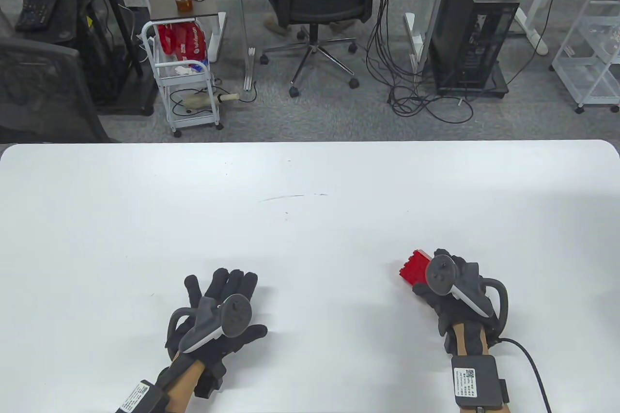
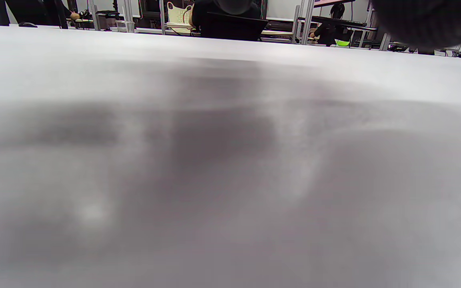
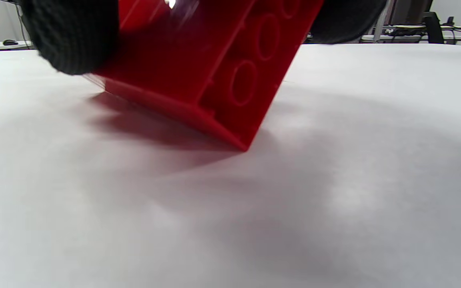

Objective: Separate stacked toy bricks from each other

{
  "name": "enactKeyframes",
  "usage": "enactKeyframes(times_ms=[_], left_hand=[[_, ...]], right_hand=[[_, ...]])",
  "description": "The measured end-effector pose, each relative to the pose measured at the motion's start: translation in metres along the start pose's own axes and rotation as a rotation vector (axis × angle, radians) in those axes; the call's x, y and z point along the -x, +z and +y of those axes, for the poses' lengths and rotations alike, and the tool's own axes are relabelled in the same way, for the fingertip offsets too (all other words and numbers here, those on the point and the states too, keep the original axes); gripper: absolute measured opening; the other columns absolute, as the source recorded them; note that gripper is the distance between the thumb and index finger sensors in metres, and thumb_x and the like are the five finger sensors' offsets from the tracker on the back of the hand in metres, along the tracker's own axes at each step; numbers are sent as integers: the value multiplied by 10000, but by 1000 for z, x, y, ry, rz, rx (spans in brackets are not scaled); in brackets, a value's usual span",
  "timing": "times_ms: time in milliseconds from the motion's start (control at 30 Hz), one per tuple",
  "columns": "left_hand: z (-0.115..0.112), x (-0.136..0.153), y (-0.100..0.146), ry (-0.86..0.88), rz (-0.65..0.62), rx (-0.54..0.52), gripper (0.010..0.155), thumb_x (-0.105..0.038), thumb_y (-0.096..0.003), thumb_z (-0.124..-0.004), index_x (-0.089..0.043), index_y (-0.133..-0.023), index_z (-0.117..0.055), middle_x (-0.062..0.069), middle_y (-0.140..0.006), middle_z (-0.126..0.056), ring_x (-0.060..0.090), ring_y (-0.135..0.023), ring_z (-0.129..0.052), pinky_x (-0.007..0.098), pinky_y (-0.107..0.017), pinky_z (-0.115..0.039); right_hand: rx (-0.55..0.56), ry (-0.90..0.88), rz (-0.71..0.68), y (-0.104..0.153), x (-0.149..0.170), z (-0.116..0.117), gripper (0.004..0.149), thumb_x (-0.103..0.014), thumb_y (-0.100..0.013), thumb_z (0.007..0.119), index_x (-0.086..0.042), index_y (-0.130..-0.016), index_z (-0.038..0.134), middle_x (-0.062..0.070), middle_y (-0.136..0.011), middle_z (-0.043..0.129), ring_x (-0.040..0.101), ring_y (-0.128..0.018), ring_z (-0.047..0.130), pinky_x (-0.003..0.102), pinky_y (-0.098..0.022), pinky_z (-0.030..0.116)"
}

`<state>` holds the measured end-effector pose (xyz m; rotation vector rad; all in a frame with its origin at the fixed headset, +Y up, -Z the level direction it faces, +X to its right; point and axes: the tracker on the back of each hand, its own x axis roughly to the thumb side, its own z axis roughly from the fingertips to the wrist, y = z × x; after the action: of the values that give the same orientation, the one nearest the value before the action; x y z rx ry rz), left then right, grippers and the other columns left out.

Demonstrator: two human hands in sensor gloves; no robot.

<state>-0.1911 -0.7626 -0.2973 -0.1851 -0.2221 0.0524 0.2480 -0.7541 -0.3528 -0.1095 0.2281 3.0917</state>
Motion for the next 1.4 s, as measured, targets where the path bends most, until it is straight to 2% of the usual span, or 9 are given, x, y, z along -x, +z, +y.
enactKeyframes(times_ms=[133,233,400,533,633,800,1067,1300,1400], left_hand=[[0,-1,0,-4,-4,-2,1044,-757,-363,-626,-338,-1173,-117,43,-1310,-283,375,-1246,-237,757,-746,-93],[2,-3,2,-1,-12,-15,1043,-756,-364,-625,-338,-1173,-116,45,-1309,-283,376,-1245,-239,756,-748,-97],[7,-9,7,23,-61,-76,1040,-756,-367,-625,-332,-1174,-125,49,-1305,-299,377,-1241,-270,756,-759,-133],[14,-19,14,94,-132,-152,1022,-747,-379,-628,-322,-1176,-151,39,-1295,-346,372,-1234,-333,747,-774,-192],[20,-29,21,160,-207,-220,997,-737,-395,-627,-312,-1176,-177,29,-1283,-387,363,-1222,-396,729,-788,-259],[26,-43,33,302,-310,-318,904,-679,-441,-631,-296,-1172,-262,8,-1250,-484,337,-1184,-530,686,-799,-382],[28,-53,38,458,-423,-285,805,-575,-487,-647,-262,-1162,-341,17,-1213,-570,313,-1133,-665,644,-797,-475],[26,-55,32,524,-436,-231,725,-436,-514,-704,-218,-1141,-413,3,-1133,-710,254,-1030,-834,596,-791,-562],[25,-55,28,555,-415,-224,721,-408,-494,-747,-197,-1126,-472,10,-1091,-777,232,-927,-929,574,-777,-614]], right_hand=[[42,-38,-28,2,-2,0,732,-571,-516,707,-161,-1095,524,133,-1012,682,303,-771,861,631,-647,710],[80,-38,-74,7,-8,-5,674,-599,-530,649,-200,-1063,550,100,-978,711,266,-727,882,566,-606,768],[189,-144,-192,24,-38,-13,640,-628,-553,578,-219,-1046,569,81,-942,734,264,-670,917,474,-470,842],[210,-208,-313,40,-67,-17,632,-632,-563,535,-233,-1053,553,74,-933,740,275,-639,951,476,-409,859],[275,-260,-406,54,-87,-19,626,-639,-568,503,-251,-1058,534,67,-922,756,281,-616,975,479,-372,870],[274,-324,-530,74,-116,-21,625,-636,-572,489,-255,-1067,524,67,-921,762,287,-607,985,417,-286,880],[301,-273,-688,101,-149,-14,629,-644,-560,512,-243,-1041,573,42,-880,795,265,-550,990,375,-198,869],[299,-255,-713,102,-157,-10,631,-646,-557,515,-242,-1037,582,40,-874,800,263,-538,987,370,-190,864],[268,-253,-712,97,-158,-7,632,-650,-556,512,-248,-1038,582,37,-875,801,258,-538,987,368,-194,862]])
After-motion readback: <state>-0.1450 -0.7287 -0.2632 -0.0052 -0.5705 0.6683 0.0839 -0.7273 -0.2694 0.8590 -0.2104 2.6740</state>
